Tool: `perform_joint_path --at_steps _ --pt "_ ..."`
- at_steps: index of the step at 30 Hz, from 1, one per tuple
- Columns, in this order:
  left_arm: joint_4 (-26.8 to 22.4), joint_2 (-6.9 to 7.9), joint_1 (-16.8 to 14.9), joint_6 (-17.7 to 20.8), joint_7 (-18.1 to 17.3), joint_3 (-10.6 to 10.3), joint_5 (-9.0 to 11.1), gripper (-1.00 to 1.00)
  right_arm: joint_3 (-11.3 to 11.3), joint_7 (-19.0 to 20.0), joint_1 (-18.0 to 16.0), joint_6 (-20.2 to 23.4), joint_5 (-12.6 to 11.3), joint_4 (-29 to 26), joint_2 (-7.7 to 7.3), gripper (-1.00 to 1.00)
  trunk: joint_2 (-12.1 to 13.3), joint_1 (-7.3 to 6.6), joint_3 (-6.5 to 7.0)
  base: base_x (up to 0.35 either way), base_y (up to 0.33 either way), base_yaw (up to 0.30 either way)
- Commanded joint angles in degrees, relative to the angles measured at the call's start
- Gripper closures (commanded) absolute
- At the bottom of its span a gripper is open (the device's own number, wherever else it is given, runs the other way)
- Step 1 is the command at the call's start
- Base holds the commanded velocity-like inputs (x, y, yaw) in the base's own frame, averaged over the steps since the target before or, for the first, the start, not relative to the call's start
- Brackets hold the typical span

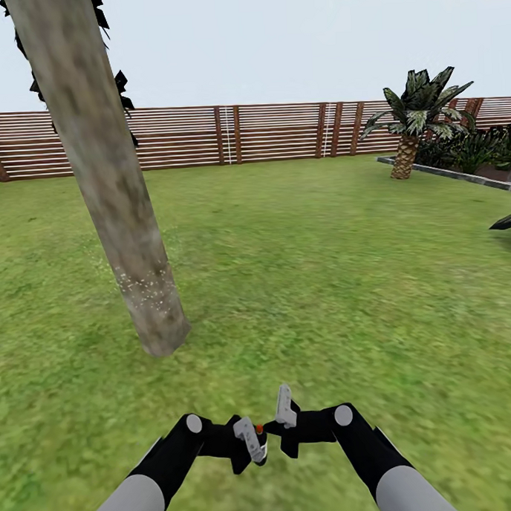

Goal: In the garden, pick up the pesticide atomizer on the floor and spray pesticide onto both trees until each tree trunk is fully covered.

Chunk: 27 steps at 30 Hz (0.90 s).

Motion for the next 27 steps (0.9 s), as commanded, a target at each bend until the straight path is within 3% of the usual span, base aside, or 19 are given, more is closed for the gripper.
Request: perform_joint_path --at_steps 1,9,12,17,18,19,21,24,26,27 --pt "-0.08 -0.01 -0.04 -0.41 -0.1 0.07 -0.48 1.0 -0.06 0.05 -0.02 -0.3 0.49 -0.08 0.04 1.0 -0.02 -0.01 -0.05 0.0 0.0 0.0" --pt "0.0 1.17 0.12 -0.52 -0.1 0.1 -1.04 1.0 -0.06 0.06 -0.01 -0.3 0.49 -0.14 0.0 1.0 -0.02 -0.01 -0.05 0.0 0.0 0.0" --pt "0.0 4.48 0.36 -0.54 -0.1 -0.04 -1.27 1.0 -0.1 0.12 0.0 -0.3 0.49 -0.14 0.0 1.0 -0.02 -0.01 -0.05 0.0 0.0 0.0" --pt "0.41 11.58 0.45 -0.57 -0.1 0.0 -1.3 1.0 -0.19 0.14 0.0 -0.33 0.49 -0.06 -0.2 1.0 -0.02 -0.01 -0.05 0.0 0.0 0.0" --pt "0.56 12.79 0.49 -0.54 -0.1 0.03 -1.3 1.0 -0.27 0.14 0.0 -0.36 0.49 -0.06 -0.27 -1.0 -0.02 -0.01 -0.05 0.0 0.0 0.0" --pt "0.66 14.9 0.6 -0.53 -0.1 0.06 -1.3 1.0 -0.39 0.14 0.0 -0.38 0.49 0.07 -0.42 -1.0 -0.02 -0.01 -0.05 0.0 0.0 0.0" --pt "0.69 17.21 0.75 -0.44 -0.05 0.11 -1.1 1.0 -0.44 -0.11 0.0 -0.38 0.65 0.3 -0.5 -1.0 -0.02 -0.01 -0.05 0.0 0.0 0.0" --pt "1.48 19.06 0.79 -0.36 2.39 1.77 -0.55 1.0 -2.31 -1.39 0.12 -0.49 0.67 0.76 -1.63 -1.0 -0.02 -0.01 -0.05 0.0 0.0 0.0" --pt "4.64 19.29 0.8 -0.44 8.11 6.89 -0.4 1.0 -8.02 -8.82 0.26 -0.61 0.66 4.98 -4.18 -1.0 -0.02 -0.01 -0.05 0.0 0.0 0.0" --pt "6.61 19.25 0.8 -0.51 11.1 9.98 -0.37 1.0 -10.98 -14.82 0.3 -0.68 0.64 8.84 -5.6 -1.0 -0.02 -0.01 -0.05 0.0 0.0 0.0"
